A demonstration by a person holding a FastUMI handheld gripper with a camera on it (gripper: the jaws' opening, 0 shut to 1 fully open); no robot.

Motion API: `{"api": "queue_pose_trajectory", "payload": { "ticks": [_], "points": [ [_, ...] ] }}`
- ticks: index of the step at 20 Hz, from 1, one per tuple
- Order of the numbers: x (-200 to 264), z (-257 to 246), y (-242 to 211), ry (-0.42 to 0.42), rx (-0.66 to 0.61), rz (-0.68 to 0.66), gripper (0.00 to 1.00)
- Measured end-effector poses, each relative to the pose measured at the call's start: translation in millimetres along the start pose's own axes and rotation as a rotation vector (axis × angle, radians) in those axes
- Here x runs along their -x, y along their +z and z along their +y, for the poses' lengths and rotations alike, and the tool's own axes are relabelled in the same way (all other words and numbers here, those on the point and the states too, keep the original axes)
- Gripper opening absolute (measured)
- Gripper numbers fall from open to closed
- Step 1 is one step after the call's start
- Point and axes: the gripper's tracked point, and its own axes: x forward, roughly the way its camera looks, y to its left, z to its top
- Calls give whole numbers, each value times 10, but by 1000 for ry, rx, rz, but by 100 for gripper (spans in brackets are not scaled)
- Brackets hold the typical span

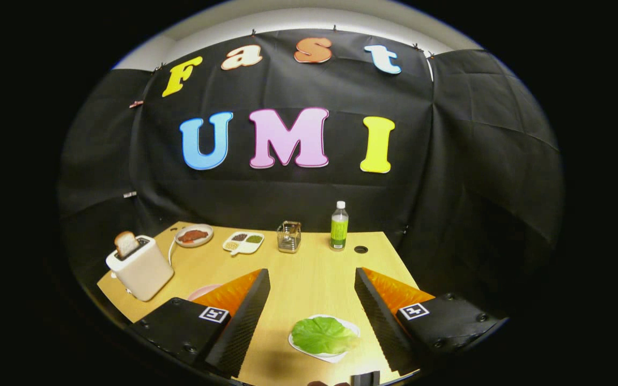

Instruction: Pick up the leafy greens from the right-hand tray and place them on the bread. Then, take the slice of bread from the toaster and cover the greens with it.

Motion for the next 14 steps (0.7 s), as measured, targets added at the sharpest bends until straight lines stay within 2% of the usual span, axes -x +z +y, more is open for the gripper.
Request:
{"api": "queue_pose_trajectory", "payload": {
  "ticks": [4,10,14],
  "points": [
    [-229,-50,-494,76,66,129,99],
    [-522,-111,-1424,189,94,386,98],
    [-653,-135,-1827,245,159,474,98]
  ]
}}
